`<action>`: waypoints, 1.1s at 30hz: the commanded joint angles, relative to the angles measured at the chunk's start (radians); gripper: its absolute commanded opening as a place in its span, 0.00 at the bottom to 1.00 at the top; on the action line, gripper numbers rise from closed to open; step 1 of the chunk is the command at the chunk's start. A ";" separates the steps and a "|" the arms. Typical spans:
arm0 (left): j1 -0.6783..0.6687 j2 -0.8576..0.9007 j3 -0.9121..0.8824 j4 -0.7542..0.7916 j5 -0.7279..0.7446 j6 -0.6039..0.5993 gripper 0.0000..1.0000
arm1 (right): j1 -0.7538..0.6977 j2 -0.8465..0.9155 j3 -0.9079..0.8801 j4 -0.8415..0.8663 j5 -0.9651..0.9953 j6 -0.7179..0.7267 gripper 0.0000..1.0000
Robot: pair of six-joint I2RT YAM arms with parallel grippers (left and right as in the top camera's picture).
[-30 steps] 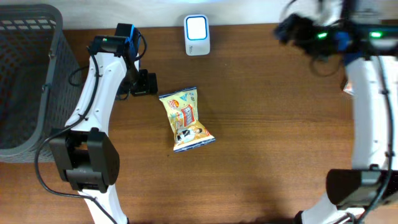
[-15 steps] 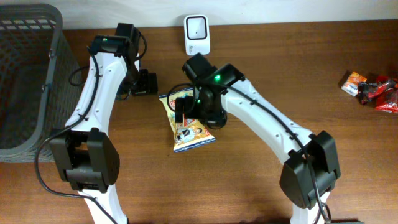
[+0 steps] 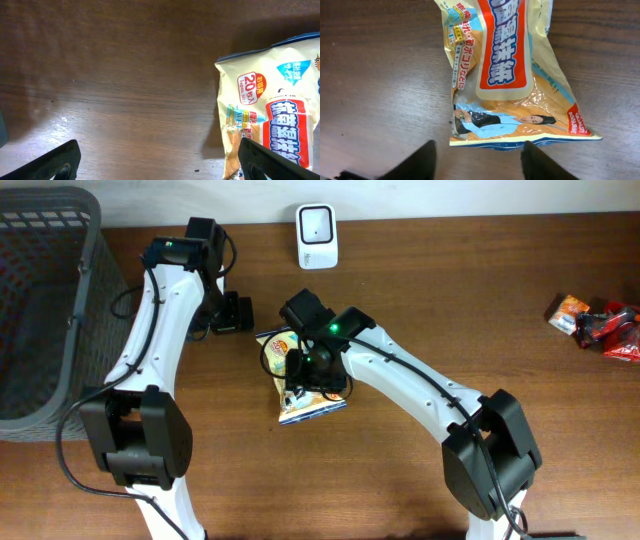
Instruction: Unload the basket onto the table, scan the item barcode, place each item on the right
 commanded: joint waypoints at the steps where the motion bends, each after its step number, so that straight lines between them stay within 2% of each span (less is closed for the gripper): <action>1: 0.000 -0.005 -0.002 0.000 0.008 -0.006 0.99 | 0.005 0.002 -0.005 -0.028 -0.051 0.004 0.40; 3: 0.000 -0.005 -0.002 0.000 0.008 -0.006 0.99 | 0.006 0.002 -0.005 -0.053 -0.073 0.003 0.42; 5: 0.000 -0.005 -0.002 0.000 0.008 -0.006 0.99 | 0.006 0.002 -0.005 -0.054 -0.069 0.003 0.51; 7: 0.000 -0.005 -0.002 0.000 0.008 -0.006 0.99 | 0.006 0.002 -0.005 -0.050 -0.046 0.003 0.54; 9: 0.000 -0.005 -0.002 0.000 0.008 -0.006 0.99 | 0.006 0.002 -0.005 -0.041 -0.028 0.004 0.63; 10: 0.000 -0.005 -0.002 -0.001 0.008 -0.006 0.99 | 0.006 0.002 -0.005 -0.034 -0.028 0.004 0.78; 12: 0.000 -0.005 -0.002 -0.001 0.008 -0.006 0.99 | 0.006 0.002 -0.005 -0.034 -0.024 0.003 0.99; 16: 0.000 -0.005 -0.002 -0.001 0.008 -0.006 0.99 | 0.006 0.002 -0.005 -0.034 -0.024 0.003 0.99; 26: 0.000 -0.005 -0.002 -0.001 0.008 -0.006 0.99 | 0.007 0.002 -0.005 -0.077 -0.055 0.003 0.97; 27: 0.000 -0.005 -0.002 -0.001 0.008 -0.006 0.99 | 0.007 0.002 -0.005 -0.097 -0.055 0.003 0.91; 28: 0.000 -0.005 -0.002 0.000 0.008 -0.006 0.99 | 0.008 0.002 -0.005 -0.114 -0.054 0.003 0.78; 29: 0.000 -0.005 -0.002 -0.001 0.008 -0.006 0.99 | 0.015 0.002 -0.005 -0.118 -0.049 0.000 0.70; 31: 0.000 -0.005 -0.002 0.000 0.008 -0.006 0.99 | 0.048 0.002 -0.005 -0.117 -0.043 0.000 0.68; 32: 0.000 -0.005 -0.002 -0.001 0.008 -0.006 0.99 | 0.080 0.002 -0.005 -0.118 -0.019 0.005 0.46; 33: 0.000 -0.005 -0.002 0.000 0.008 -0.006 0.99 | 0.103 0.002 -0.005 -0.128 0.011 0.054 0.40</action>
